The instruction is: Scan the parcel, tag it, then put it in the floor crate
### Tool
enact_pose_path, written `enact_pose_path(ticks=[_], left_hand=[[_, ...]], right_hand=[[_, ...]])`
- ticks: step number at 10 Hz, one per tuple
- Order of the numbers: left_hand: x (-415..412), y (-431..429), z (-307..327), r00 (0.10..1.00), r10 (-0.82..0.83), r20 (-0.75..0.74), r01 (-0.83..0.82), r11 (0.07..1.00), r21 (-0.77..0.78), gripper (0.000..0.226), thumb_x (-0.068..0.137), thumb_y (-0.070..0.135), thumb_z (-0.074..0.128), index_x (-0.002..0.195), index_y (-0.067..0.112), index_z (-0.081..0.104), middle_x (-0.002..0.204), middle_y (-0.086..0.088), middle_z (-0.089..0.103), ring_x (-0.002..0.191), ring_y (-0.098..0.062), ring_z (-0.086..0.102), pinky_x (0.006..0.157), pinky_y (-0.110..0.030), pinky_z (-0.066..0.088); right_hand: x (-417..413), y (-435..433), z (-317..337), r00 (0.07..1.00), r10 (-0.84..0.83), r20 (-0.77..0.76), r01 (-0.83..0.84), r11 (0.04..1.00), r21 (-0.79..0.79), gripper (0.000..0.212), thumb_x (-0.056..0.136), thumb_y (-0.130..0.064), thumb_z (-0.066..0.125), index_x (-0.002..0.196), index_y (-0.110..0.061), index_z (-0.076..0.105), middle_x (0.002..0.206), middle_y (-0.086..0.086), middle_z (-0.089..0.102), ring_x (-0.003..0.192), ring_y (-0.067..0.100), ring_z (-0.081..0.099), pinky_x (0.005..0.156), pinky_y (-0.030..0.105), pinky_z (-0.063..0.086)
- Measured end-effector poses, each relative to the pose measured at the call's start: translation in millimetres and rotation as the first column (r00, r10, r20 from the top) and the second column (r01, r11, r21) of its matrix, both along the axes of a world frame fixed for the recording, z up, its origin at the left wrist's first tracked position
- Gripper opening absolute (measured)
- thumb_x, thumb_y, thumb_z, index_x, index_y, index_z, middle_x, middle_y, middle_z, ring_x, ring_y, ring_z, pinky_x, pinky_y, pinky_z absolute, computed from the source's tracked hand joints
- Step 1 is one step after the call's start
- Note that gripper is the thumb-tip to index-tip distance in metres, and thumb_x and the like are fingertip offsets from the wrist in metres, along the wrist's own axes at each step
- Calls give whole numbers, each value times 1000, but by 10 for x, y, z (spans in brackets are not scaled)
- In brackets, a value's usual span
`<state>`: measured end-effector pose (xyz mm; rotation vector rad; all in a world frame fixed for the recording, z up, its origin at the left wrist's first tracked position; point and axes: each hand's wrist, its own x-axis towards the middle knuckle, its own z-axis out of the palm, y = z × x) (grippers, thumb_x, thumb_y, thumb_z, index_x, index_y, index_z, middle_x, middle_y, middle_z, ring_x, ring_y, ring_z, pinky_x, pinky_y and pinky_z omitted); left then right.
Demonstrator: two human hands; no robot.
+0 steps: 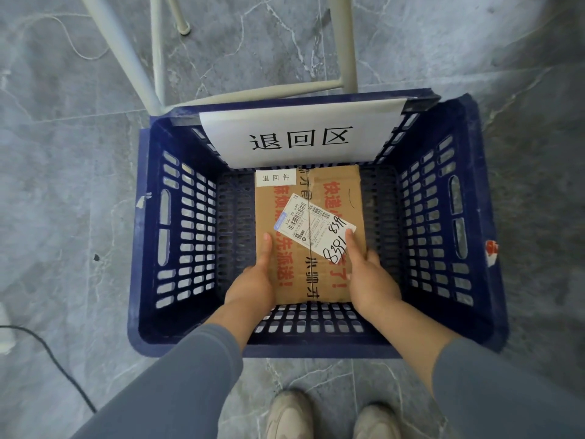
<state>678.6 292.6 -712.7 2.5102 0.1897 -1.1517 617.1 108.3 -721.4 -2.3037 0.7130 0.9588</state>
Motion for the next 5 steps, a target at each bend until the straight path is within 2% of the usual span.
enact_pose_path(ticks=[1,2,3,4,5], left_hand=[[-30,50,48,994,-105,-16,105,994,18,56,100,26,29,152,29,6,131,-21,56,112,-38,58,91,-44,49],[-87,78,163,975,-214,-55,218,974,64,63,96,19,39,152,29,13,134,-17,53,116,-35,56,93,-40,48],[-171,114,312,957,-279,-83,284,956,69,53,96,19,40,147,27,30,133,-12,55,117,-32,56,95,-37,47],[-218,139,454,941,-307,-145,320,944,78,38,98,23,38,134,19,50,128,-9,60,117,-28,57,98,-35,46],[-314,191,582,923,-348,-166,365,927,84,36,99,22,37,132,18,52,125,-10,62,113,-27,59,96,-32,46]], right_hand=[[-72,38,44,1000,7,-3,-7,1000,-9,82,96,-7,39,147,-46,-11,159,8,9,118,29,53,89,43,53],[-131,43,130,1000,8,-12,-8,1000,5,69,97,-12,42,151,-39,8,159,5,10,127,29,46,97,41,50],[-169,28,303,999,51,-11,-51,998,21,47,98,-22,41,144,-32,37,151,5,27,124,26,46,100,41,47],[-197,25,553,991,121,-58,-121,993,10,42,101,-30,37,143,-28,39,154,7,28,132,29,39,106,42,42],[-251,35,821,987,143,-69,-141,989,38,42,102,-32,34,143,-25,39,152,7,31,134,29,35,108,40,38]])
